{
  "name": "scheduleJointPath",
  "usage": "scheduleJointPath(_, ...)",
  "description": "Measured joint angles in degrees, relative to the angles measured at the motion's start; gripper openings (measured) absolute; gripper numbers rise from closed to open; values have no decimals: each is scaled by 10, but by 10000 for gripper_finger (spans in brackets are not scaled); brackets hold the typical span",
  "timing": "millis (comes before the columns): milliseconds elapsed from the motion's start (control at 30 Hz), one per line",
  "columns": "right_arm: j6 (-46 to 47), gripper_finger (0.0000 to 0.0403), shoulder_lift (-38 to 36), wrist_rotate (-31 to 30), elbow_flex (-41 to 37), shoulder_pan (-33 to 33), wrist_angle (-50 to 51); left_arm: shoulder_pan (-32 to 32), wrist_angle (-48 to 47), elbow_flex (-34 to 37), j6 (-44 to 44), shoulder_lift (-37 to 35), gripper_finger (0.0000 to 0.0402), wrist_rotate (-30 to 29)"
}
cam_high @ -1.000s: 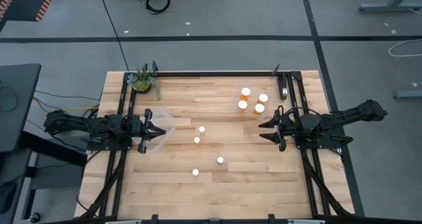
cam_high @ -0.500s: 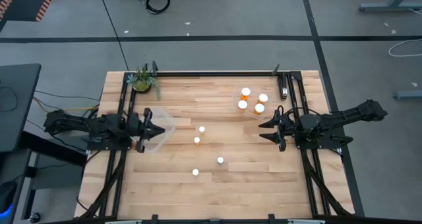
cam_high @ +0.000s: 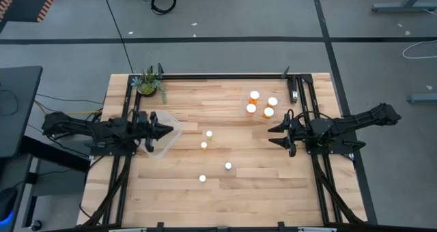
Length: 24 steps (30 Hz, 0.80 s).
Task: Pick and place medicine bottles into bin by pill shape (circle, oval)
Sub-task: Put the small orange pill bottle into the left transparent bin
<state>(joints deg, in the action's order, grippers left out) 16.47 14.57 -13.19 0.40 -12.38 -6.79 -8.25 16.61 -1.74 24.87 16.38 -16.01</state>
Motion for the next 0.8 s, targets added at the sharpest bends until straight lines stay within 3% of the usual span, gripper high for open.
scheduleJointPath(800,0,225,0,0,0,0,0,-33,-51,-186,-21,417,77,0)
